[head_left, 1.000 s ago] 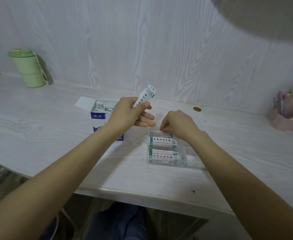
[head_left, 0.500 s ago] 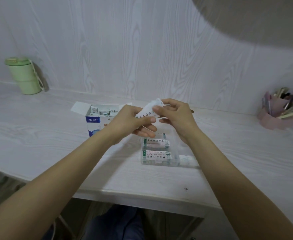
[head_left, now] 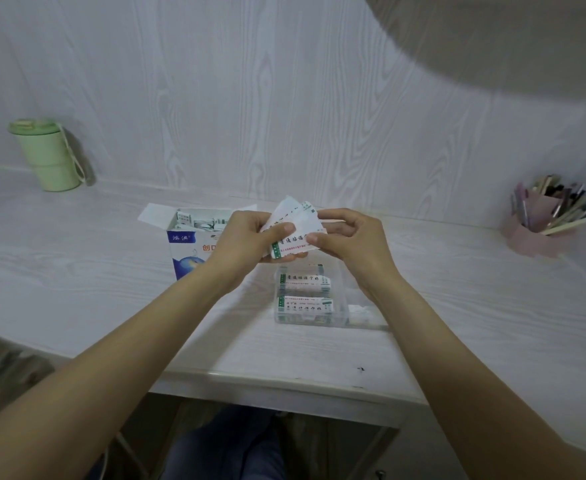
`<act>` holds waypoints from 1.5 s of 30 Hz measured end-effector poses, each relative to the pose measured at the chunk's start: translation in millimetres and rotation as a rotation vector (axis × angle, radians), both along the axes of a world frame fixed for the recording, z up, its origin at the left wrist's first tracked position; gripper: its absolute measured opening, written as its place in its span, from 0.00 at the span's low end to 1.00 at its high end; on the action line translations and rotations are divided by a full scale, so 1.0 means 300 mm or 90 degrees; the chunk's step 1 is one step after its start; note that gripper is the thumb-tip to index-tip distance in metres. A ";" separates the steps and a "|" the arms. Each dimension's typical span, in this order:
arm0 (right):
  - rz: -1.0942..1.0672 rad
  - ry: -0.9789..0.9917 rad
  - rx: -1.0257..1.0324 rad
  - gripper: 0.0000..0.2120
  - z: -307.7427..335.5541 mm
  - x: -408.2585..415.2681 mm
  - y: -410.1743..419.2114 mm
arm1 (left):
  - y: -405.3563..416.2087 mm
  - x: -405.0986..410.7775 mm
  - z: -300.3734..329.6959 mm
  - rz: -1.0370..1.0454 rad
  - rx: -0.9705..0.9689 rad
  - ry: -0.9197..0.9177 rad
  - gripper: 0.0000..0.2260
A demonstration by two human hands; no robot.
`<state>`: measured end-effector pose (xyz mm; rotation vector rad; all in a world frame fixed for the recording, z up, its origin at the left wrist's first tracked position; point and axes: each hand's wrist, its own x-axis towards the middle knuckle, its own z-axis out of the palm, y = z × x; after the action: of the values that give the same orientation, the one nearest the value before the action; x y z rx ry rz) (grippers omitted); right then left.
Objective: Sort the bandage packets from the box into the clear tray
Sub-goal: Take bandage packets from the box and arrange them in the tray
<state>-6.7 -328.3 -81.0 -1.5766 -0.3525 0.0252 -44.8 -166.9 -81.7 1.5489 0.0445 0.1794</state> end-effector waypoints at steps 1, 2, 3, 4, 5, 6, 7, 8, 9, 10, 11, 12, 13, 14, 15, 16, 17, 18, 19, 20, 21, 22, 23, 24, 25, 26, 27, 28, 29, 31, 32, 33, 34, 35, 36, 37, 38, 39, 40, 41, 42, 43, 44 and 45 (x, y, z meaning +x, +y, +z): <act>-0.006 0.004 -0.018 0.14 -0.002 0.003 0.001 | 0.002 0.001 -0.002 0.027 0.017 -0.007 0.06; -0.016 0.007 -0.041 0.12 -0.005 0.006 0.000 | 0.004 0.001 -0.004 0.053 0.030 -0.014 0.05; -0.026 0.012 -0.063 0.10 -0.007 0.009 -0.002 | 0.008 0.001 -0.005 0.074 0.032 -0.019 0.05; -0.031 0.020 -0.079 0.08 -0.009 0.011 -0.006 | 0.013 0.000 -0.006 0.089 0.024 -0.022 0.05; -0.032 0.027 -0.088 0.06 -0.011 0.012 -0.010 | 0.020 -0.001 -0.006 0.097 0.008 -0.024 0.05; -0.035 0.032 -0.094 0.05 -0.012 0.014 -0.014 | 0.025 -0.003 -0.005 0.098 -0.008 -0.025 0.05; -0.042 0.034 -0.099 0.04 -0.017 0.017 -0.017 | 0.031 -0.007 -0.005 0.096 -0.018 -0.024 0.05; -0.053 0.034 -0.106 0.04 -0.023 0.022 -0.019 | 0.035 -0.011 -0.004 0.093 -0.021 -0.024 0.05; -0.065 0.036 -0.114 0.05 -0.032 0.028 -0.020 | 0.039 -0.014 -0.002 0.091 -0.019 -0.025 0.05; -0.077 0.040 -0.126 0.05 -0.044 0.032 -0.019 | 0.041 -0.016 -0.001 0.088 -0.018 -0.026 0.06; -0.089 0.043 -0.147 0.06 -0.055 0.035 -0.018 | 0.043 -0.018 0.000 0.085 -0.016 -0.030 0.07; -0.098 0.042 -0.171 0.06 -0.068 0.039 -0.017 | 0.044 -0.020 0.001 0.081 -0.014 -0.032 0.07; -0.101 0.036 -0.196 0.06 -0.078 0.038 -0.014 | 0.046 -0.025 0.002 0.079 -0.013 -0.032 0.07; -0.103 0.026 -0.220 0.05 -0.087 0.038 -0.013 | 0.045 -0.025 0.004 0.078 -0.012 -0.032 0.07; -0.105 0.009 -0.249 0.04 -0.093 0.036 -0.012 | 0.044 -0.026 0.006 0.076 -0.013 -0.033 0.06; -0.109 -0.014 -0.289 0.03 -0.099 0.036 -0.009 | 0.043 -0.027 0.007 0.076 -0.013 -0.034 0.05; -0.111 -0.044 -0.340 0.02 -0.102 0.034 -0.006 | 0.043 -0.029 0.006 0.075 -0.012 -0.038 0.04; -0.110 -0.074 -0.392 0.02 -0.105 0.032 -0.001 | 0.042 -0.030 0.006 0.075 -0.010 -0.042 0.04; -0.106 -0.100 -0.433 0.01 -0.107 0.028 0.004 | 0.043 -0.030 0.004 0.075 -0.009 -0.047 0.04; -0.100 -0.118 -0.459 0.01 -0.109 0.025 0.009 | 0.043 -0.029 0.002 0.075 -0.009 -0.051 0.04; -0.094 -0.129 -0.477 0.01 -0.112 0.023 0.014 | 0.043 -0.029 0.000 0.075 -0.009 -0.053 0.05; -0.092 -0.133 -0.493 0.00 -0.115 0.022 0.020 | 0.042 -0.030 0.000 0.075 -0.009 -0.053 0.05; -0.090 -0.133 -0.513 0.00 -0.116 0.020 0.026 | 0.041 -0.030 0.000 0.075 -0.009 -0.051 0.05; -0.087 -0.132 -0.539 0.01 -0.115 0.018 0.031 | 0.039 -0.030 -0.001 0.074 -0.011 -0.050 0.04; -0.082 -0.133 -0.567 0.01 -0.114 0.017 0.034 | 0.039 -0.031 0.000 0.071 -0.012 -0.050 0.04; -0.077 -0.135 -0.591 0.02 -0.113 0.019 0.036 | 0.038 -0.031 0.000 0.069 -0.010 -0.048 0.04; -0.074 -0.140 -0.607 0.02 -0.112 0.020 0.034 | 0.039 -0.032 -0.001 0.069 -0.006 -0.045 0.04; -0.074 -0.145 -0.606 0.03 -0.110 0.023 0.032 | 0.040 -0.032 -0.001 0.071 -0.002 -0.042 0.04; -0.076 -0.148 -0.579 0.03 -0.104 0.024 0.029 | 0.042 -0.033 -0.001 0.074 0.001 -0.040 0.03; -0.071 -0.115 -0.406 0.03 -0.079 0.019 0.027 | 0.043 -0.033 -0.003 0.078 0.002 -0.040 0.03; -0.056 -0.074 -0.279 0.03 -0.059 0.013 0.028 | 0.042 -0.035 -0.002 0.076 -0.001 -0.040 0.02; -0.032 -0.025 -0.167 0.04 -0.038 0.005 0.030 | 0.040 -0.040 -0.001 0.072 -0.004 -0.040 0.02; -0.005 0.011 -0.094 0.05 -0.022 -0.001 0.032 | 0.036 -0.043 -0.001 0.065 -0.009 -0.038 0.03; 0.015 0.025 -0.066 0.06 -0.011 -0.007 0.033 | 0.033 -0.046 -0.002 0.054 -0.015 -0.035 0.03; 0.029 0.024 -0.065 0.08 -0.006 -0.009 0.036 | 0.028 -0.048 -0.003 0.039 -0.024 -0.032 0.02; 0.036 0.020 -0.070 0.08 -0.004 -0.011 0.039 | 0.027 -0.050 -0.002 0.028 -0.035 -0.029 0.03; 0.034 0.023 -0.069 0.07 -0.007 -0.012 0.043 | 0.025 -0.053 -0.004 0.023 -0.044 -0.026 0.04; 0.026 0.027 -0.059 0.07 -0.003 -0.012 0.038 | 0.019 -0.055 0.002 0.022 -0.047 -0.026 0.04; 0.018 0.039 -0.045 0.08 -0.005 -0.009 0.036 | 0.019 -0.056 0.003 0.026 -0.047 -0.022 0.04; 0.009 0.055 -0.028 0.10 -0.005 -0.005 0.031 | 0.019 -0.057 0.005 0.032 -0.042 -0.020 0.04; 0.005 0.071 -0.008 0.12 -0.005 -0.002 0.027 | 0.021 -0.058 0.007 0.038 -0.034 -0.021 0.04; 0.007 0.085 0.008 0.15 -0.007 0.002 0.022 | 0.024 -0.059 0.009 0.042 -0.024 -0.021 0.04; 0.011 0.093 0.015 0.16 -0.009 0.003 0.019 | 0.026 -0.061 0.010 0.041 -0.013 -0.017 0.03; 0.016 0.095 0.015 0.16 -0.012 0.003 0.018 | 0.028 -0.061 0.010 0.037 -0.004 -0.010 0.03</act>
<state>-5.7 -322.9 -84.7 -1.5364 -0.2551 0.1567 -63.2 -158.4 -78.8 1.5408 0.0781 0.2374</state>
